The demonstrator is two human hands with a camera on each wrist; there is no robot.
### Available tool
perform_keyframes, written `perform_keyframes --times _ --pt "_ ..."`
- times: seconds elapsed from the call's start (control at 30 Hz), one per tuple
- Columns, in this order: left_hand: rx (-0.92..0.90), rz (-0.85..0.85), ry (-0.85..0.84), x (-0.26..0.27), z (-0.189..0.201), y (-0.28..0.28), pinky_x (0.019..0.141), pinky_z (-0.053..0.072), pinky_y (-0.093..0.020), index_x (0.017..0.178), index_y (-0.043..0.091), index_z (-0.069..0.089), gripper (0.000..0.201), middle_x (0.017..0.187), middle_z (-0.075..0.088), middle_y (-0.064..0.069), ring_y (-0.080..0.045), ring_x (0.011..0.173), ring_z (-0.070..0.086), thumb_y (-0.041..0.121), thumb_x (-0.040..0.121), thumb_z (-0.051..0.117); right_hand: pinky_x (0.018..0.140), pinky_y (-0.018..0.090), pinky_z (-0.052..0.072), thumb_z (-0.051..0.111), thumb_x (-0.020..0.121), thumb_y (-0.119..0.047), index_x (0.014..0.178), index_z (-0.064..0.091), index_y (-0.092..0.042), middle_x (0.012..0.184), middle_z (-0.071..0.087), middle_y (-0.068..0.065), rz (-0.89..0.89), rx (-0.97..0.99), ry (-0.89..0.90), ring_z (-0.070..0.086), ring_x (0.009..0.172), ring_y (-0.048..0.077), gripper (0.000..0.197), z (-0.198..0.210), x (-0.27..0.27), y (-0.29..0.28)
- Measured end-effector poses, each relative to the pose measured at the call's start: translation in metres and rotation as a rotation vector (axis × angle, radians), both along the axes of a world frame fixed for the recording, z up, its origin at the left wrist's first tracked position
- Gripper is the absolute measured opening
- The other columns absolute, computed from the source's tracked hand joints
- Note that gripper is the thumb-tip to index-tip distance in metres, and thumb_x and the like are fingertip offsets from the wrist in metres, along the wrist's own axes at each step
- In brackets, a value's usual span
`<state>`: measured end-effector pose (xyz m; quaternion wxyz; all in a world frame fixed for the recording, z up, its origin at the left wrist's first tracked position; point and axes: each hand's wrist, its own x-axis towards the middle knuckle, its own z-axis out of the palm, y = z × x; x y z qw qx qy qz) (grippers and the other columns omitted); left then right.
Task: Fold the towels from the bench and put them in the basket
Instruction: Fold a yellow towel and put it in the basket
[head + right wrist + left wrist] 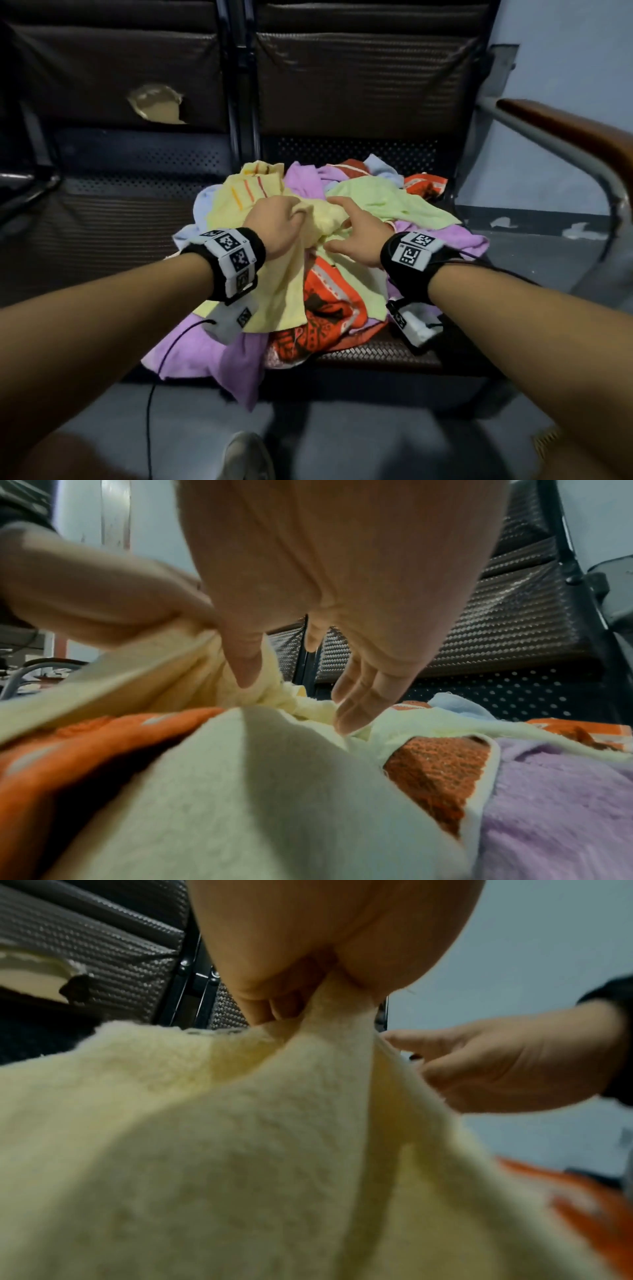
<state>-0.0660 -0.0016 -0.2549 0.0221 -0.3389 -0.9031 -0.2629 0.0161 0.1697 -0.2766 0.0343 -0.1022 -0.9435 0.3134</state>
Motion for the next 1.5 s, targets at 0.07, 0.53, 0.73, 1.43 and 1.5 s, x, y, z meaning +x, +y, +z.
perform_keyframes --times 0.07,0.53,0.73,1.43,1.5 --pt "0.204 -0.029 -0.142 0.008 0.009 0.008 0.079 0.045 -0.034 0.092 0.011 0.072 0.029 0.092 0.072 -0.006 -0.028 0.094 0.063 0.028 0.101 0.050 0.081 0.031 0.047 0.074 0.083 -0.030 0.145 0.041 -0.035 0.122 0.059 0.014 0.036 0.012 0.049 0.061 0.103 0.028 0.070 0.002 -0.005 -0.001" --pt "-0.096 -0.112 -0.183 -0.001 0.020 0.047 0.102 0.040 -0.034 0.133 0.026 0.058 0.050 0.134 0.059 -0.004 -0.023 0.122 0.056 0.033 0.083 0.052 0.055 0.028 0.047 0.041 0.073 -0.007 0.074 0.065 -0.026 0.070 0.063 -0.008 -0.259 -0.413 0.541 0.055 0.063 0.008 0.031 0.048 0.027 0.054" --pt "0.075 -0.125 0.032 0.000 0.009 0.066 0.081 0.038 -0.027 0.102 0.022 0.071 0.017 0.086 0.065 0.007 -0.024 0.094 0.060 0.030 0.096 0.057 0.069 0.036 0.057 0.037 0.066 -0.006 0.070 0.068 -0.032 0.085 0.069 -0.006 -0.403 -0.319 0.424 0.065 0.085 0.021 0.040 0.048 0.064 0.090" --pt "0.264 -0.288 -0.211 0.064 0.051 0.134 0.089 0.052 -0.033 0.139 0.027 0.048 0.059 0.121 0.061 -0.001 -0.012 0.103 0.063 0.043 0.087 0.071 0.083 0.026 0.056 0.046 0.086 0.011 0.103 0.071 -0.028 0.102 0.073 -0.004 -0.286 -0.491 0.496 0.069 0.099 0.013 0.050 0.075 0.106 0.110" --pt "0.251 -0.385 -0.208 0.065 0.053 0.133 0.100 0.047 -0.030 0.148 0.032 0.038 0.081 0.134 0.054 0.000 -0.011 0.121 0.054 0.030 0.080 0.081 0.085 0.027 0.058 0.049 0.083 0.014 0.117 0.068 -0.026 0.104 0.075 0.001 -0.162 -0.521 0.464 0.071 0.100 0.015 0.056 0.080 0.108 0.106"
